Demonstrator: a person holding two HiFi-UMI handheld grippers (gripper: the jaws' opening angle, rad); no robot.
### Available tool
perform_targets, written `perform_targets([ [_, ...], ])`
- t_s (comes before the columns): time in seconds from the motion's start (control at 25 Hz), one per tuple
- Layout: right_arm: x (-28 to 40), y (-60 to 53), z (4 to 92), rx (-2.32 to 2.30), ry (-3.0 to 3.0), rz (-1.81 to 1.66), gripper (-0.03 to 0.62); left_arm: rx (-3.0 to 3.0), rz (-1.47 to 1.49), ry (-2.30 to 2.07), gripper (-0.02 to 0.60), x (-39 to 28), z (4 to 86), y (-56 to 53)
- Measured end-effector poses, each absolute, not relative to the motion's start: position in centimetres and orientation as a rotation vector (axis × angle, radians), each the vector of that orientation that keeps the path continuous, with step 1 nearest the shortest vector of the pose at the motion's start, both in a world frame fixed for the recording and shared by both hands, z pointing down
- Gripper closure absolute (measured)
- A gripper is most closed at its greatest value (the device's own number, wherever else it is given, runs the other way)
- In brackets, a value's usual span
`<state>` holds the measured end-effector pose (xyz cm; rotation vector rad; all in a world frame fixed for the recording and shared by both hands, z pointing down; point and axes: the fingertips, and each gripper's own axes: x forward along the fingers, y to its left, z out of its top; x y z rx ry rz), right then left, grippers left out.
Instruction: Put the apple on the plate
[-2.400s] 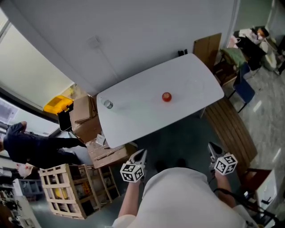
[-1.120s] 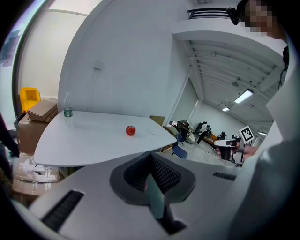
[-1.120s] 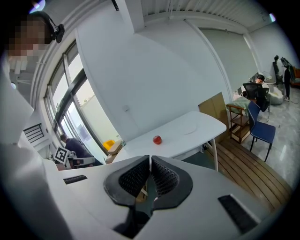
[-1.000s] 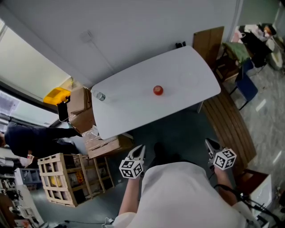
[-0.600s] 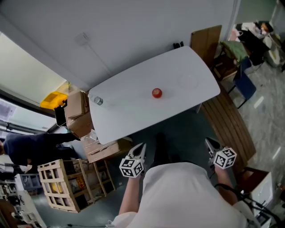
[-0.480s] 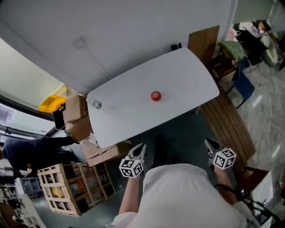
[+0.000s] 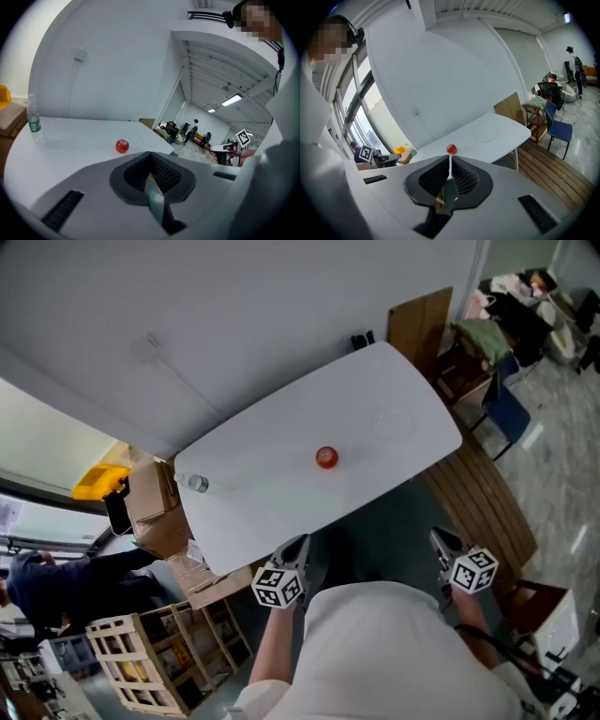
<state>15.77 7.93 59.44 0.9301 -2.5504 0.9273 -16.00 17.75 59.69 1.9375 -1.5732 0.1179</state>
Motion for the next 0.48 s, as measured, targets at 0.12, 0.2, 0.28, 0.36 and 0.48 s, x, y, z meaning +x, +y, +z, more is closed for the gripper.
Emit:
perform_targets([
  [0.12,14.4,7.3,59.4,0.927,-2.538,0.934,0.556,1.971,0.091,-1.54,0.58,-17.1,59.3,15.9],
  [0.2,13.7,6.8,59.5,0.926,-2.534,0.93,0.556,1.991,0.097,-1.519,0.58,-17.6,59.1,14.7],
  [0.28,13.1,6.2,59.2,0.944,-2.525,0.932,0.556,2.008,0.117,-1.497,0.58,-18.0,59.2,13.4],
  [0.36,12.5,5.5,59.1,0.972,-2.513,0.944,0.556,2.019,0.135,-1.471,0.58,-18.5,59.5,12.1],
  [0.48,11.9,4.4,59.1,1.032,-2.498,0.956,0.556,2.031,0.147,-1.427,0.58,-19.3,60.0,10.0],
])
